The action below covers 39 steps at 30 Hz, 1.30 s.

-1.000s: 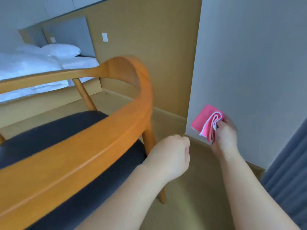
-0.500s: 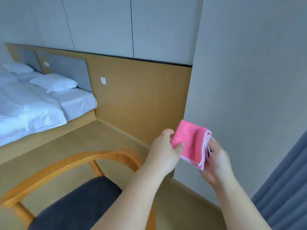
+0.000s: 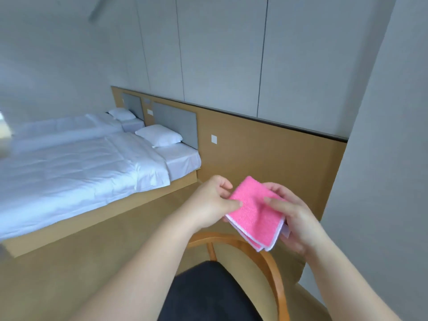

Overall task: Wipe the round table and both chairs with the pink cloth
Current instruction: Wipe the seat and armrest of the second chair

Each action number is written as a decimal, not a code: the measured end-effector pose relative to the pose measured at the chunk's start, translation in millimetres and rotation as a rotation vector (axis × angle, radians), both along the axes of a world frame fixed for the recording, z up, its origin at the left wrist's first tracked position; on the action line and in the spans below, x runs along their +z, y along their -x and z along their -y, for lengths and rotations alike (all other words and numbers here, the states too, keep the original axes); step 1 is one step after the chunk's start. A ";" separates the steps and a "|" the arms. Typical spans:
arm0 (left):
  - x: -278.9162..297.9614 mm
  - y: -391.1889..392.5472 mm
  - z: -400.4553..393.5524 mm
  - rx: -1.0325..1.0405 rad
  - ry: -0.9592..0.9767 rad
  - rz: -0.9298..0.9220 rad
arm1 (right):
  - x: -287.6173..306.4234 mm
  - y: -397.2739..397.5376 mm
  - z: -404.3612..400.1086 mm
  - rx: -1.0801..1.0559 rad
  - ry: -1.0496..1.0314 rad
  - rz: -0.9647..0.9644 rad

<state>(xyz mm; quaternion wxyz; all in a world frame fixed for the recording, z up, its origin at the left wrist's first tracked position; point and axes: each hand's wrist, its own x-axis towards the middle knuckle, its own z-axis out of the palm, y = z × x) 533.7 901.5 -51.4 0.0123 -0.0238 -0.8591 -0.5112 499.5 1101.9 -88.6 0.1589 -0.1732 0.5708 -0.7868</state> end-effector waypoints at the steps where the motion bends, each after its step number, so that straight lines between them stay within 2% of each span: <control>1: 1.4 -11.6 13.8 0.030 0.032 0.026 | 3.3 -0.9 15.1 0.039 0.007 0.022; 4: 3.5 -50.2 52.8 0.117 0.048 0.081 | 14.4 -4.1 63.4 0.170 -0.076 0.002; 7: 9.2 -96.3 83.0 0.267 0.012 0.057 | 21.9 -13.6 115.9 0.310 -0.117 -0.055; 9: 11.6 -139.6 99.2 0.453 0.012 0.005 | 23.6 -33.5 155.0 0.441 -0.143 -0.101; 13: 18.1 -240.4 114.4 0.804 0.031 -0.073 | 25.2 -101.8 224.8 0.727 -0.133 -0.177; 17: 27.2 -348.1 121.6 1.103 0.167 -0.108 | 28.1 -186.2 276.2 1.000 -0.162 -0.284; 20: 31.2 -425.1 130.6 1.278 0.217 -0.124 | 25.5 -249.9 308.5 1.127 -0.169 -0.334; 26: 6.2 -556.7 167.4 1.500 0.202 -0.114 | 12.3 -372.4 384.1 1.238 -0.133 -0.432; 32: -27.4 -672.6 244.0 1.651 0.090 -0.188 | -19.9 -492.0 470.4 1.114 -0.119 -0.516; 39: -57.9 -778.1 346.2 1.576 0.032 -0.163 | -54.1 -601.6 567.3 1.039 -0.139 -0.545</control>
